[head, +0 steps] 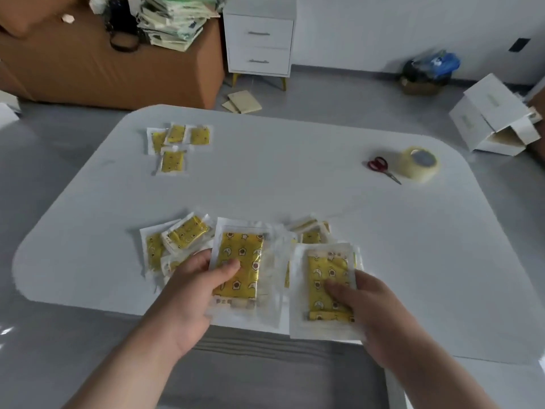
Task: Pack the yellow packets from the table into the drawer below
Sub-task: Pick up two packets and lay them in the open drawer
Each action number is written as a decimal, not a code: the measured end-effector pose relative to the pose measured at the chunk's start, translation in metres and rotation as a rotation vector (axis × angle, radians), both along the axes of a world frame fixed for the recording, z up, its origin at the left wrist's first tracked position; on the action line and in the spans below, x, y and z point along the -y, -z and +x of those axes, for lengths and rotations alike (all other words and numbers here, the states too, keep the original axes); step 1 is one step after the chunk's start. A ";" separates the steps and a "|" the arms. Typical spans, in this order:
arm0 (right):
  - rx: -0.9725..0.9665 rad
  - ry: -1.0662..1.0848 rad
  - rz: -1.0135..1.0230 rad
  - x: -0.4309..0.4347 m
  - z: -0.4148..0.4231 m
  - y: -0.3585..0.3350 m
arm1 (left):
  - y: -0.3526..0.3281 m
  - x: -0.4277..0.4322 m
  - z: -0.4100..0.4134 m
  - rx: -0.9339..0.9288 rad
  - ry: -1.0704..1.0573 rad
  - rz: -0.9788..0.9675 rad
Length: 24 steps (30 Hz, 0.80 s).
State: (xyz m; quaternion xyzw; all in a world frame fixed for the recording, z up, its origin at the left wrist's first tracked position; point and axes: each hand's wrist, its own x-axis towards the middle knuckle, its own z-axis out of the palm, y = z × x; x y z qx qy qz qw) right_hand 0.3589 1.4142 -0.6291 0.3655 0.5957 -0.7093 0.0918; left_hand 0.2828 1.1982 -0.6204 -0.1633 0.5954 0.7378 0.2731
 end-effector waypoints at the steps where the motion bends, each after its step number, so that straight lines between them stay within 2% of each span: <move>1: 0.003 0.021 -0.006 0.001 -0.005 0.019 | 0.018 0.000 -0.003 -0.016 0.000 0.005; 4: -0.017 0.083 -0.016 0.003 -0.021 0.069 | 0.066 0.001 -0.016 -0.060 0.001 0.033; 10: -0.139 0.027 0.029 0.016 -0.050 0.125 | 0.128 0.014 -0.039 -0.140 0.010 0.005; 15: -0.222 -0.026 0.034 0.035 -0.068 0.142 | 0.144 0.032 -0.046 -0.193 -0.031 -0.063; 24: -0.288 -0.081 0.000 0.044 -0.053 0.139 | 0.151 0.070 -0.035 -0.212 -0.033 -0.051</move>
